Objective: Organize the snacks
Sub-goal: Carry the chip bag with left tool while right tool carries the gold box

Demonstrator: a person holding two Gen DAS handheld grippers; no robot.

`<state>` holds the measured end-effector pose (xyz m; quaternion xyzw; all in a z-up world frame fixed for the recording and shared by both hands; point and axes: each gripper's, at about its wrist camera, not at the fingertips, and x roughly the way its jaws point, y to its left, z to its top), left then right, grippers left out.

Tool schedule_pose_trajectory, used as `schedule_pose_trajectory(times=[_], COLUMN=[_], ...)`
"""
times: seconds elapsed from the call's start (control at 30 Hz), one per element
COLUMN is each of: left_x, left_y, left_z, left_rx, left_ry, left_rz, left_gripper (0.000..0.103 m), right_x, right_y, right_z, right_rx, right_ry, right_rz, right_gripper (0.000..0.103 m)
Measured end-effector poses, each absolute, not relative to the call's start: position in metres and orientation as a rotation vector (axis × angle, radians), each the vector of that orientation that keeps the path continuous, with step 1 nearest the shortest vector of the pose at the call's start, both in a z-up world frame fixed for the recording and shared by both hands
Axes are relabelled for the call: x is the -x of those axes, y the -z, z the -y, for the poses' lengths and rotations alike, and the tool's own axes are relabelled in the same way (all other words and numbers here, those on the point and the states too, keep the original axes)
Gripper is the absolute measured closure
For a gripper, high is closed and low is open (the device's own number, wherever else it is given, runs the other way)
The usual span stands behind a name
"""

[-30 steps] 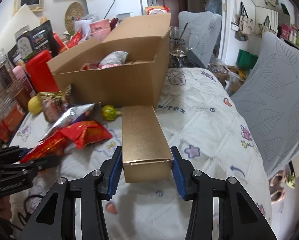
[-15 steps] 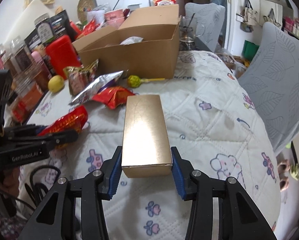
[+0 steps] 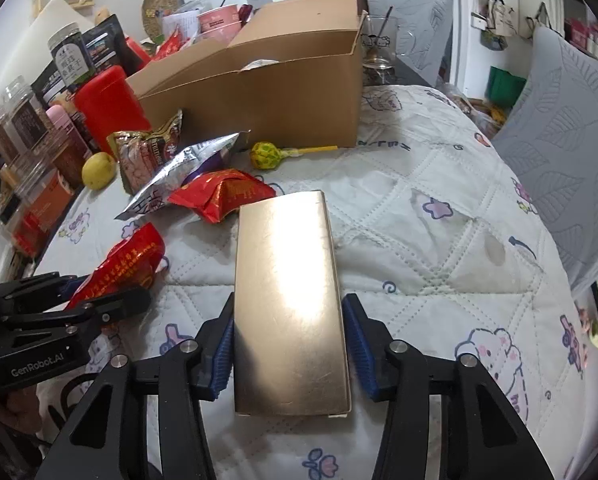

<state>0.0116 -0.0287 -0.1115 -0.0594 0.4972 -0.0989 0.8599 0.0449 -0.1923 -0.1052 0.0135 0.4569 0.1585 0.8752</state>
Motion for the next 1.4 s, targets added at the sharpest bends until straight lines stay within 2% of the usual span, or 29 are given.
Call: schedule_pose_trajectory(times=[0.4,1.4], left_x=[-0.011,-0.022], left_y=[0.098,0.014], left_z=[0.025,0.036], left_rx=[0.158,0.120], left_ry=[0.247,0.321], left_rz=[-1.047,-0.819], left_gripper=[0.065,0.065], right_x=[-0.029,-0.033], right_y=[0.094,0.024], right_z=[0.196,0.172], right_rx=[-0.097,-0.078], right_ry=[-0.373,-0.471], right_rz=[-0.929,-0.754], right_gripper=[0.057,0.057])
